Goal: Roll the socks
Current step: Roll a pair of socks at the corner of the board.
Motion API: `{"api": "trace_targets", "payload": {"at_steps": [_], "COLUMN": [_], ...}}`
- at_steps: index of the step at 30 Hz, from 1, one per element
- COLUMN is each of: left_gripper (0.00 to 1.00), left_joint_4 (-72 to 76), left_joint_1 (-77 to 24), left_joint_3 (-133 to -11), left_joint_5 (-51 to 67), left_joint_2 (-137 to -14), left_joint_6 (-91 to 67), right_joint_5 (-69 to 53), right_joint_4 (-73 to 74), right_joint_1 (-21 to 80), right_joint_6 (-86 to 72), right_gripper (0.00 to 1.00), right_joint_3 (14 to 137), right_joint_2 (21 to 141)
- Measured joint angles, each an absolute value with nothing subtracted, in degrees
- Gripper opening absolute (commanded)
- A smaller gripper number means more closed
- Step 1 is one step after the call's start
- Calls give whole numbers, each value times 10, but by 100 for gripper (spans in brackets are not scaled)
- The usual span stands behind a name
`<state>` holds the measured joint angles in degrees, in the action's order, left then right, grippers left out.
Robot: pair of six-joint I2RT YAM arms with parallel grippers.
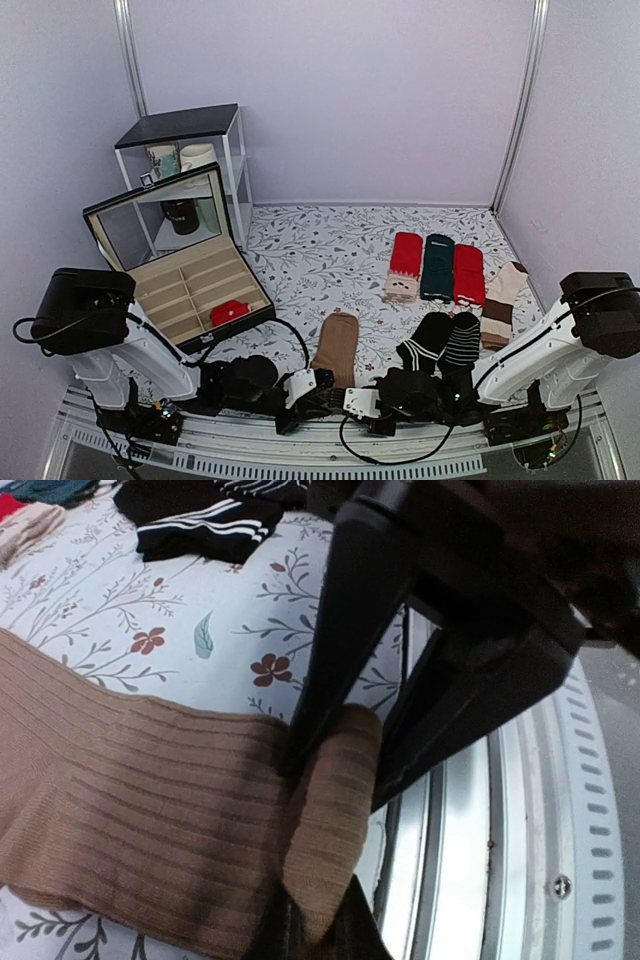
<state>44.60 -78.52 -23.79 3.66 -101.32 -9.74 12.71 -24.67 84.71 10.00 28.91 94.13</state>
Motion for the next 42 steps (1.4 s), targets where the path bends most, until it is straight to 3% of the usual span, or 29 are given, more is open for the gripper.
{"api": "trace_targets", "payload": {"at_steps": [4, 7, 12, 23, 42], "left_gripper": [0, 20, 27, 32, 38], "left_joint_4": [449, 449, 419, 344, 395], "left_joint_1": [-784, -783, -787, -820, -821], "left_joint_3": [-238, -239, -236, -227, -217], "left_joint_5": [39, 39, 8, -74, -100], "left_joint_2": [-1015, -1016, -986, -848, -954], "left_joint_6": [-97, -97, -90, 55, 125], "right_joint_5": [123, 113, 71, -22, -92], "right_joint_4": [-237, -232, -257, -302, -359], "right_joint_1": [847, 846, 834, 790, 768], "right_joint_6": [92, 75, 19, -126, -216], "right_gripper": [9, 9, 9, 10, 9], "right_joint_3": [293, 295, 291, 288, 278], "right_joint_2": [941, 941, 950, 968, 994]}}
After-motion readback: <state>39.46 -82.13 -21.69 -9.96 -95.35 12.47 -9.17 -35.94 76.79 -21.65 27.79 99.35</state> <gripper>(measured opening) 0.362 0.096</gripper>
